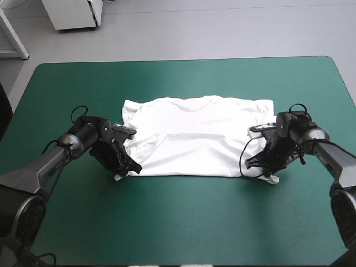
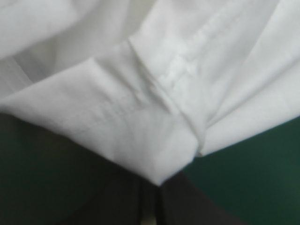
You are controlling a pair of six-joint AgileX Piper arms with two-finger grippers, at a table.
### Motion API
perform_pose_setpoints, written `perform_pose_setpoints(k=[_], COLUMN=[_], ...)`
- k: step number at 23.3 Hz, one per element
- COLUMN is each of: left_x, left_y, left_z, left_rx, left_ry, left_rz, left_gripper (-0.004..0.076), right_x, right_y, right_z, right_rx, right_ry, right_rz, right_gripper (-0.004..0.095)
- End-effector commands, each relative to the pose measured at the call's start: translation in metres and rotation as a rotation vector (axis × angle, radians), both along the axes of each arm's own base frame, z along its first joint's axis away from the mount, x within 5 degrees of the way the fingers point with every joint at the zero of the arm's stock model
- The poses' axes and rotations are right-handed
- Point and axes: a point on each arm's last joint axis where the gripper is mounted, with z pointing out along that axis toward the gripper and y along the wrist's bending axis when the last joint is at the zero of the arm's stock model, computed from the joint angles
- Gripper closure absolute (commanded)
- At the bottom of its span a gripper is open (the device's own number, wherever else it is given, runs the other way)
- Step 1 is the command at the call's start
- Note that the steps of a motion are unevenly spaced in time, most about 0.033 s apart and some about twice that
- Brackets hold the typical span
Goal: Fold the cloth
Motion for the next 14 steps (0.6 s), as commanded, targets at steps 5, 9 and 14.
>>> perform_pose_setpoints(k=[5,9,14], left_x=[-0.013,-0.036,-0.055], left_y=[0.006,0.013,0.019], left_z=[0.064,0.098,0.119], left_rx=[-0.019,-0.035,-0.048], left_ry=[-0.170,-0.261,-0.304], left_rz=[-0.014,-0.015,-0.019], left_gripper=[0.0746,0.0746,0.0746], right_x=[-0.009,-0.032,-0.058], right_y=[-0.008,-0.019,-0.023], right_z=[0.043,0.084,0.116], right_rx=[-0.036,-0.090,-0.066], right_ry=[-0.211,-0.335,-0.418], right_rz=[-0.009,-0.022,-0.044], right_gripper=[0.0925,0.0925,0.0925])
